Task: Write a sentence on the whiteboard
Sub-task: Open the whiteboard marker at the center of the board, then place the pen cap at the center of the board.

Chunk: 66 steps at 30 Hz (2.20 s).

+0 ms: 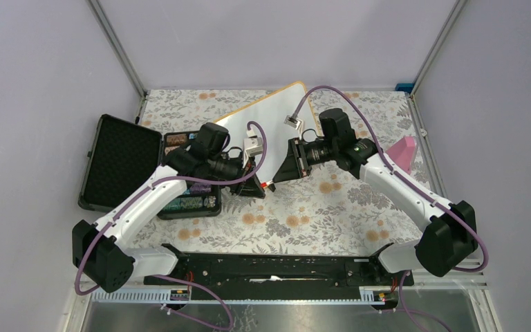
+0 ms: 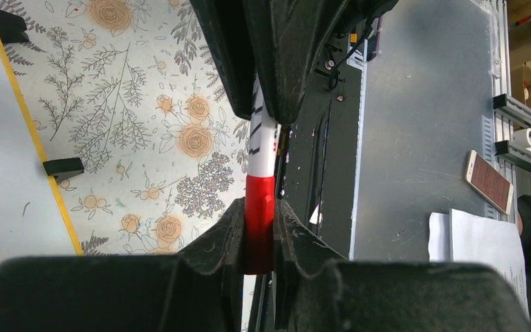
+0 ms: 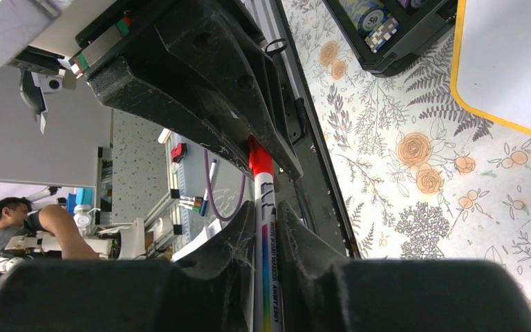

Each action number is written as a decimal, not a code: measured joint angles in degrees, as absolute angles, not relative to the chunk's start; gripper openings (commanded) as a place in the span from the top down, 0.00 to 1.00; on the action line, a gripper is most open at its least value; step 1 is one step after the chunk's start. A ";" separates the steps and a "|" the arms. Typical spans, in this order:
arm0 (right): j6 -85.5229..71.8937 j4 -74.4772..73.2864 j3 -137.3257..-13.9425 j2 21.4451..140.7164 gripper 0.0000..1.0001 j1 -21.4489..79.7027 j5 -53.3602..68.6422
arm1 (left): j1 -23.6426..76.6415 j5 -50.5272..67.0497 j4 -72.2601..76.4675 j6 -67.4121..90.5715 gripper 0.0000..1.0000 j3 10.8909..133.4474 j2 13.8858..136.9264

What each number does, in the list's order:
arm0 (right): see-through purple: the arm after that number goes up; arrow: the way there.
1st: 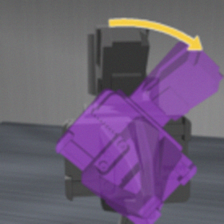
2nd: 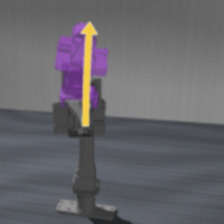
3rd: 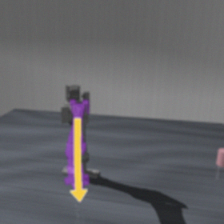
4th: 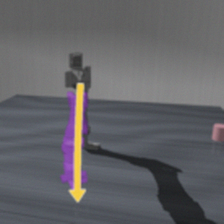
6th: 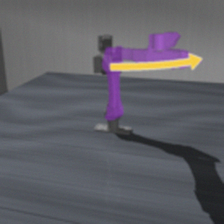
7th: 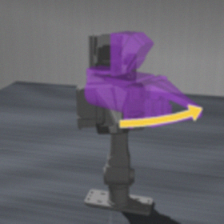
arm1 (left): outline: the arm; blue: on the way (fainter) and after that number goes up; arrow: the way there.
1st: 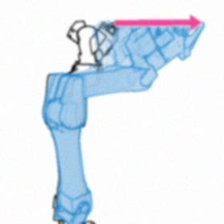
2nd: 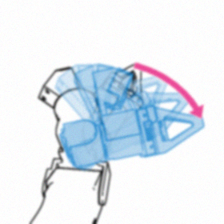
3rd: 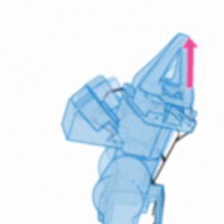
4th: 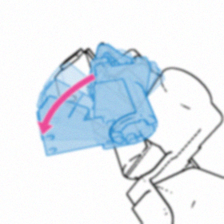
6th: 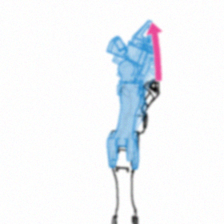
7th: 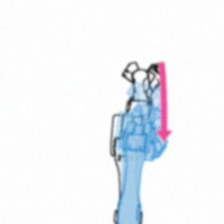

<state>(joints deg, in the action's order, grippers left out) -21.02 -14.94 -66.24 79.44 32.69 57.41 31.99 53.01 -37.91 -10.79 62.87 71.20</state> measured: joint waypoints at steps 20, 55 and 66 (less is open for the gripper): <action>-19.81 -20.23 -70.17 79.57 1.00 20.78 60.16 | 31.64 46.65 -37.12 -18.65 1.00 60.73 70.63; -16.43 -19.88 -69.23 74.37 1.00 -7.51 47.40 | 58.65 10.48 -29.76 -22.85 0.81 72.03 108.25; -17.17 -18.04 -67.83 74.30 1.00 -7.51 47.66 | 58.61 8.25 -29.17 -22.52 0.62 74.30 110.83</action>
<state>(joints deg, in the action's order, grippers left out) -17.17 -18.04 -67.83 74.30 -7.51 47.66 58.61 8.25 -29.17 -22.52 74.30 110.83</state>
